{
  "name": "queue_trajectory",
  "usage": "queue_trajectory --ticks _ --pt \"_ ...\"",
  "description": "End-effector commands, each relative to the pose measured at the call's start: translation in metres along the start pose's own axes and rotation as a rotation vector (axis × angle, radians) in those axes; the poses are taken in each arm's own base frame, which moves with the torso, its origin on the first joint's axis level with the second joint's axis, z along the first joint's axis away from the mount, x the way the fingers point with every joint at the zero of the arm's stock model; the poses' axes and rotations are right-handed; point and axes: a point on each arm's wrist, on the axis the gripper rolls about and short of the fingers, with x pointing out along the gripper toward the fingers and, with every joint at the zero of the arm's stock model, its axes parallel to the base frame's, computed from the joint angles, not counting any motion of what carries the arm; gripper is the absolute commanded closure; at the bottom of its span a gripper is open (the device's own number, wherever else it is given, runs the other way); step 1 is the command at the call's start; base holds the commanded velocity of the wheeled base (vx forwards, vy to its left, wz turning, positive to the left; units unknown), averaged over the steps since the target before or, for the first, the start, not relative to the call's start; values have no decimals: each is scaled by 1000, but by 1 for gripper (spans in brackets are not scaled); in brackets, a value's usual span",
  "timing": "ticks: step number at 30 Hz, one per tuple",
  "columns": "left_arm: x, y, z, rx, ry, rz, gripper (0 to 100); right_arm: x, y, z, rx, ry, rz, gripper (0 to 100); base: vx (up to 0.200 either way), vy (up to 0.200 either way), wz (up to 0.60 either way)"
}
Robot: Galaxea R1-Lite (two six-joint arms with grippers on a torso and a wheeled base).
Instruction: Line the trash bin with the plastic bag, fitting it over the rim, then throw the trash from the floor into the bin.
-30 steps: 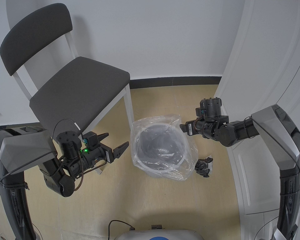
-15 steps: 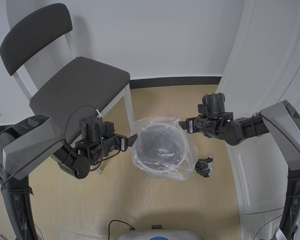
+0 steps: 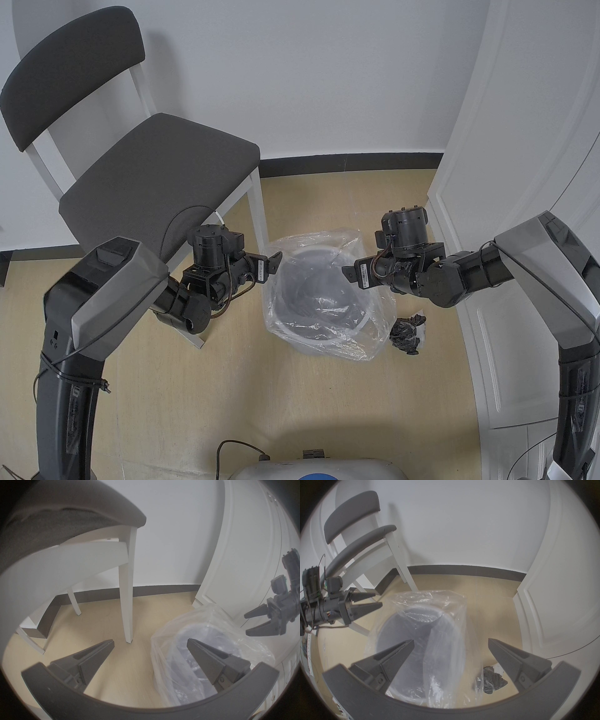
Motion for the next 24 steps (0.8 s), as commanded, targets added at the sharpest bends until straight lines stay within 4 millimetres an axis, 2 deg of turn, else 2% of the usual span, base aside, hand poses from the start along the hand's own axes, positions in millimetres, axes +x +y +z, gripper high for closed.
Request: queue_trajectory --ticks 1,6,13,15,19,24 --pt "24 9 -23 -5 29 21 0 12 -12 -11 -8 30 -28 0 0 0 0" --pt "30 12 -22 -8 19 33 0 19 -23 -21 -15 61 -50 0 0 0 0" --pt "40 21 -28 -17 3 69 0 49 -45 -30 4 53 -105 0 0 0 0" --pt "41 22 -28 -19 0 79 0 50 -47 -29 11 46 -109 0 0 0 0" --pt "44 29 -23 -56 -26 107 0 48 -51 -10 55 -16 -114 0 0 0 0" --pt "43 31 -23 -71 -28 111 0 43 -52 1 60 -44 -111 0 0 0 0"
